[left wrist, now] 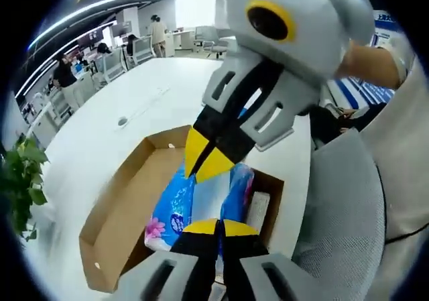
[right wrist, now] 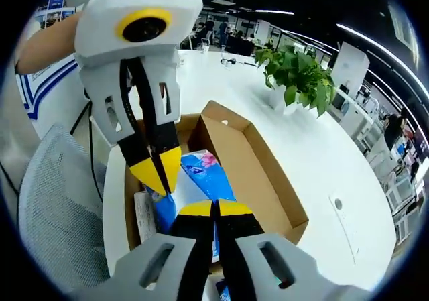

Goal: Operate the shoe box by opening the lid, removing the specified soft item, and placing it in the target area until the item is outside and the box remains undamaged.

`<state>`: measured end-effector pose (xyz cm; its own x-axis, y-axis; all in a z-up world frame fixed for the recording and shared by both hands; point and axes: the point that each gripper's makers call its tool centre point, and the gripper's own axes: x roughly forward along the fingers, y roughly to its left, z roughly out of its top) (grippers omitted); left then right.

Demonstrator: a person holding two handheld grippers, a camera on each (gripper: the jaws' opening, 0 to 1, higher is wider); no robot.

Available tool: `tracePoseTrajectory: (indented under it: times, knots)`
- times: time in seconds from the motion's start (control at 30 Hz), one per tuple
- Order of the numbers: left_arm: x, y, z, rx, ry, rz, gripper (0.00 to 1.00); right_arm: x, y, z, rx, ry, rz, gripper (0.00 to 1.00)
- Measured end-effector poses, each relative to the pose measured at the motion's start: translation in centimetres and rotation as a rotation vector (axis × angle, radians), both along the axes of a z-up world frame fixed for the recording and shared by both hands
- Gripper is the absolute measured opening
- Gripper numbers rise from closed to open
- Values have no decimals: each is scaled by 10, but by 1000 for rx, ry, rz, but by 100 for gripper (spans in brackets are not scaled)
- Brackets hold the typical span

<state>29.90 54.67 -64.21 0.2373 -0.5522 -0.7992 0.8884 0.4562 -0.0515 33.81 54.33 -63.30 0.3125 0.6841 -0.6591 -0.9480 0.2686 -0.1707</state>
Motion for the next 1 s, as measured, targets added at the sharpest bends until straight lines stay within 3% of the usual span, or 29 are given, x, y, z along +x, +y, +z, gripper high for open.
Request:
tracePoseTrajectory:
  times: [0.23, 0.43, 0.73, 1.0]
  knots:
    - [-2, -12, 30, -24, -27, 9, 0, 0, -8, 26, 34, -37, 1, 0]
    - [-3, -32, 47, -42, -44, -7, 0, 0, -28, 45, 50, -55, -17, 0]
    - [1, -77, 58, -51, -77, -74, 0, 4, -75, 57, 42, -95, -79, 0]
    - [5, -122, 58, -65, -76, -133, 0, 9, -124, 61, 40, -103, -153, 0]
